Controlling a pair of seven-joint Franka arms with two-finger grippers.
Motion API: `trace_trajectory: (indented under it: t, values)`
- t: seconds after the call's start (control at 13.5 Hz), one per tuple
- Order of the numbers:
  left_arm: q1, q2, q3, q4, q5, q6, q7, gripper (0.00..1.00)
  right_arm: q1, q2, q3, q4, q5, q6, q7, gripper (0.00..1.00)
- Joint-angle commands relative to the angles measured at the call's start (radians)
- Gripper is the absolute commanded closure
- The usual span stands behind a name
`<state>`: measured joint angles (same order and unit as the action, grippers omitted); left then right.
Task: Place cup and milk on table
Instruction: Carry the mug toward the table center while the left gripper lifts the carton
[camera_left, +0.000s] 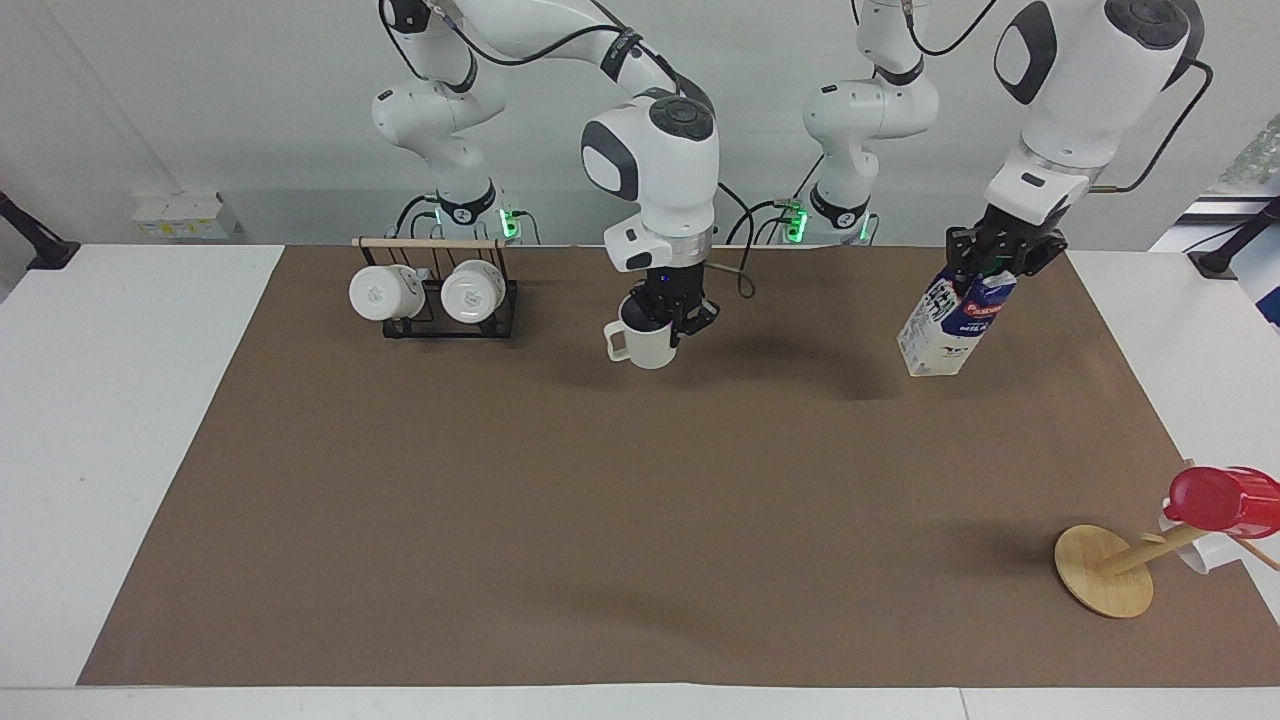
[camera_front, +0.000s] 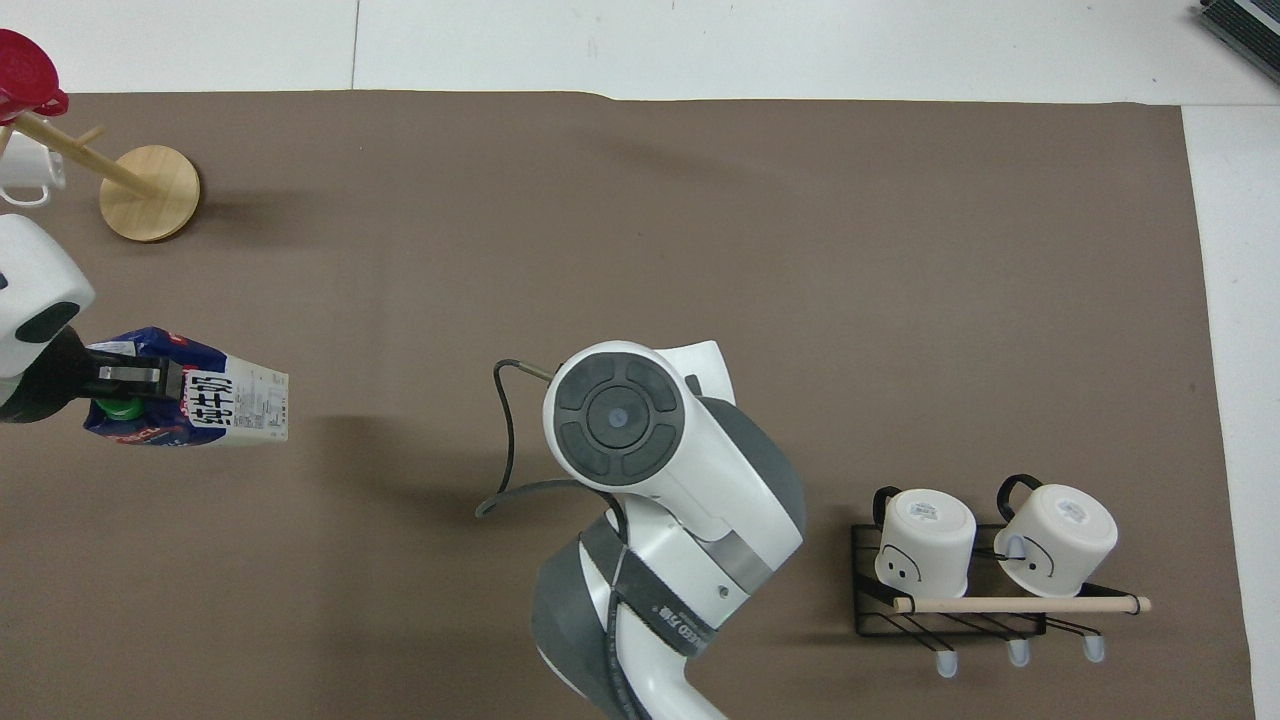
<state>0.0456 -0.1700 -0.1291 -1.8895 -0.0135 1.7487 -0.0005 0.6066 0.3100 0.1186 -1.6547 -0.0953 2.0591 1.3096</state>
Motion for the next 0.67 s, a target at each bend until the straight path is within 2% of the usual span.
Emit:
trace_trajectory:
  t: [0.0, 0.22, 0.37, 0.59]
  values:
    - [-0.018, 0.006, -0.001, 0.020, -0.029, -0.014, -0.074, 0.61, 0.035, 0.135, 0.003, 0.150, -0.011, 0.007, 0.100, 1.00]
    - [-0.018, 0.009, -0.039, 0.032, -0.063, -0.006, -0.172, 0.61, 0.048, 0.195, 0.004, 0.161, 0.009, 0.131, 0.124, 1.00]
    - [-0.023, 0.011, -0.055, 0.033, -0.089, 0.000, -0.228, 0.61, 0.059, 0.216, 0.004, 0.156, 0.009, 0.142, 0.128, 1.00]
    - [-0.068, 0.011, -0.061, 0.033, -0.099, 0.049, -0.376, 0.61, 0.068, 0.207, 0.004, 0.115, 0.005, 0.154, 0.128, 1.00]
